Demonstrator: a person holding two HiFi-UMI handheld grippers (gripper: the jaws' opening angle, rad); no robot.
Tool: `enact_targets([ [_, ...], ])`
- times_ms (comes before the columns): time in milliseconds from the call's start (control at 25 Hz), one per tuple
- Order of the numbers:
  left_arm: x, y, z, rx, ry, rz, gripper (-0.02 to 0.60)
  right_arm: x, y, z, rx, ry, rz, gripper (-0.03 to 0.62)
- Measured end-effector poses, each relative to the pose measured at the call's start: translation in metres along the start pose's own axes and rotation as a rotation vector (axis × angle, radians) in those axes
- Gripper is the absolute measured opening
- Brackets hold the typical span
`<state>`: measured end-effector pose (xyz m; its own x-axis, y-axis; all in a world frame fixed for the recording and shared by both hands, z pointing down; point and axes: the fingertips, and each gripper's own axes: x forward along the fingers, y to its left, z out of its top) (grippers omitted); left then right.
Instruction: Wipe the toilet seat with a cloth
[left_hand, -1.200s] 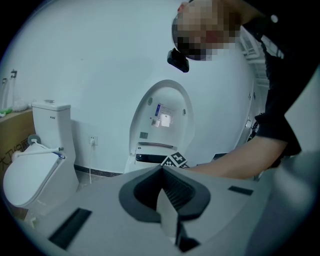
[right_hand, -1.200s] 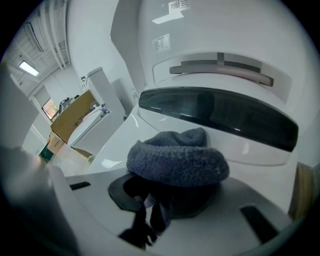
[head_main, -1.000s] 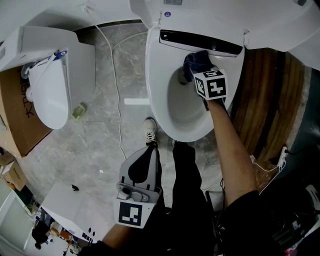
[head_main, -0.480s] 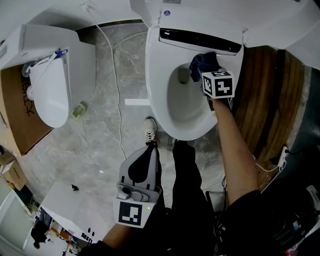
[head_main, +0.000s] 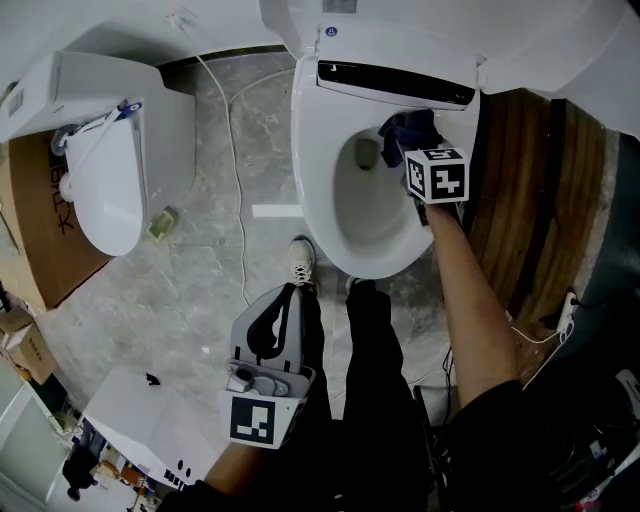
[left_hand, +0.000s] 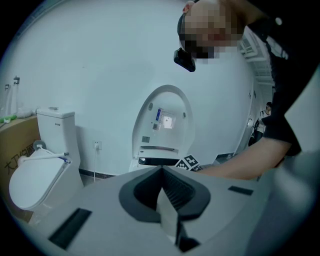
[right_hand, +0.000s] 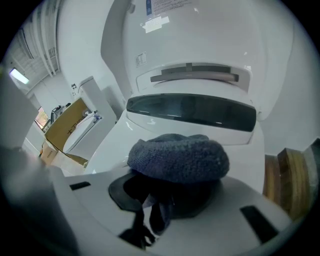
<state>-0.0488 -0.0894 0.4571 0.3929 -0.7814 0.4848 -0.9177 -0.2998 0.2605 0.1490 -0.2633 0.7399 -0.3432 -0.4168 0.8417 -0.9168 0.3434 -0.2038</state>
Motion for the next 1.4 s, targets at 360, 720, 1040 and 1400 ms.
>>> enact_targets([
  [360, -0.009, -0.025, 0.051, 0.042, -0.070, -0.040, 0.011, -0.061, 0.009, 0.021, -0.095, -0.066, -0.021, 0.094],
  [720, -0.026, -0.052, 0.109, 0.097, -0.132, -0.079, 0.011, -0.167, 0.019, 0.056, -0.175, -0.205, -0.046, 0.095],
  [1040, -0.040, -0.059, 0.163, 0.133, -0.215, -0.070, 0.011, -0.276, 0.027, 0.094, -0.179, -0.375, -0.062, 0.095],
  [1400, -0.072, -0.062, 0.219, 0.167, -0.287, -0.057, 0.011, -0.392, 0.063, 0.136, -0.158, -0.577, -0.055, 0.095],
])
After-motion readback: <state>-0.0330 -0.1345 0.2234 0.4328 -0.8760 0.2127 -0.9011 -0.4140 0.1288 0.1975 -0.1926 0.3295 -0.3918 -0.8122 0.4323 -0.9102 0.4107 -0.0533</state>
